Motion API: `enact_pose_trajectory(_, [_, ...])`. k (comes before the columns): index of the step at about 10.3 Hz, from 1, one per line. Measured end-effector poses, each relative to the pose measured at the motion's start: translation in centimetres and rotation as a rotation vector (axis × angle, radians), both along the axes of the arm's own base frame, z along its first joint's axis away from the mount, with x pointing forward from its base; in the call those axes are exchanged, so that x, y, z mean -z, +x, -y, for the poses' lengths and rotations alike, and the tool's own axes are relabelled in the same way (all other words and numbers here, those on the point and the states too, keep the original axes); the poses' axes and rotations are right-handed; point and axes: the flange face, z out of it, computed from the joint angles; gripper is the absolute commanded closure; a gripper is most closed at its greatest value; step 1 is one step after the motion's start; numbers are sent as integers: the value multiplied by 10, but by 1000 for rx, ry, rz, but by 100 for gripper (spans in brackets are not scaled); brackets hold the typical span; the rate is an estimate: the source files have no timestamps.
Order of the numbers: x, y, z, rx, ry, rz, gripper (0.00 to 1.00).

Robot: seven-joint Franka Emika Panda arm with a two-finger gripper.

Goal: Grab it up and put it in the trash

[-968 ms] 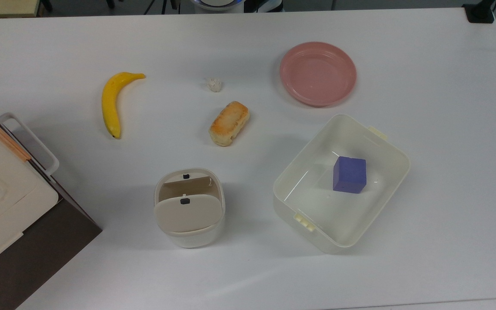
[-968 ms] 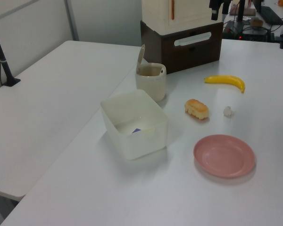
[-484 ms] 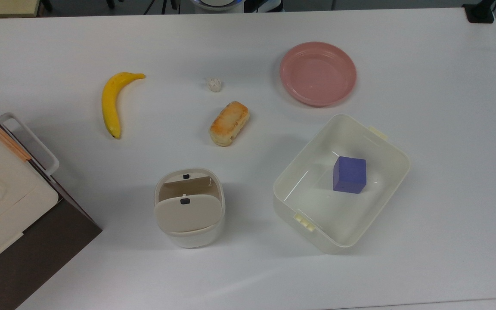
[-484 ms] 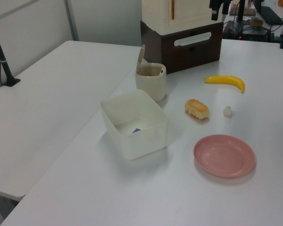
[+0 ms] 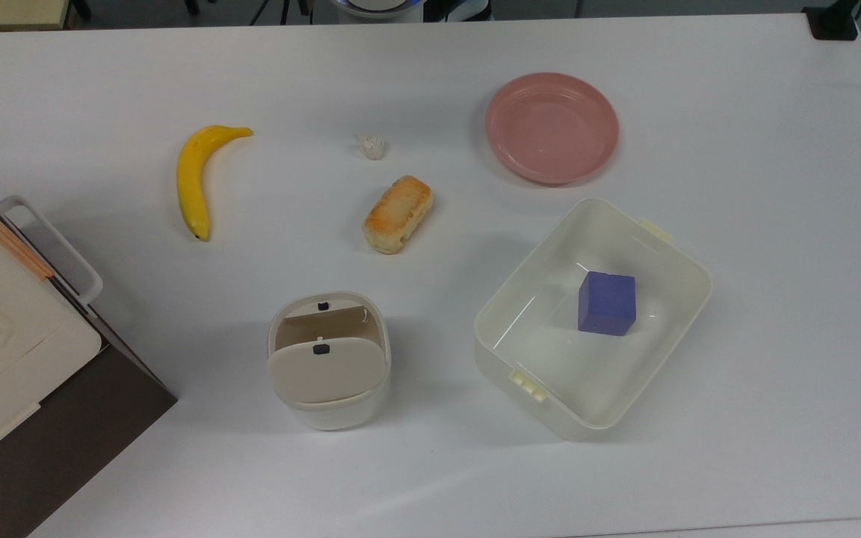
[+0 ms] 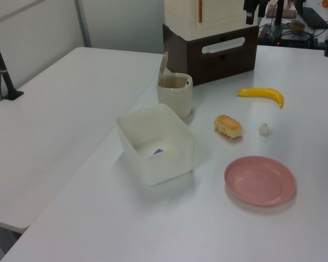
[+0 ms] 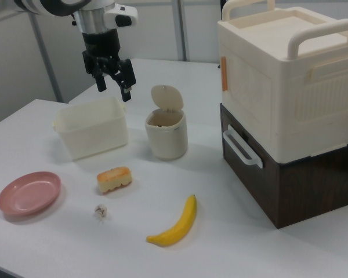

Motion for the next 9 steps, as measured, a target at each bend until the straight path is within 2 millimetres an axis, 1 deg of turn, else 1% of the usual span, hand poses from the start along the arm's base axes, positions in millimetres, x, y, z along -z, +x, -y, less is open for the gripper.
enact_pose_trajectory(1, [1, 0, 0, 0, 0, -1, 4])
enact_pose_trajectory(3, [1, 0, 0, -8, 0, -4, 0])
enact_pose_trajectory(6, [5, 0, 0, -29, 1, -11, 0])
enact_pose_trajectory(7, [7, 0, -1, -34, 1, -16, 0])
enact_pose_trajectory(9, [18, 0, -4, -45, 5, -39, 0])
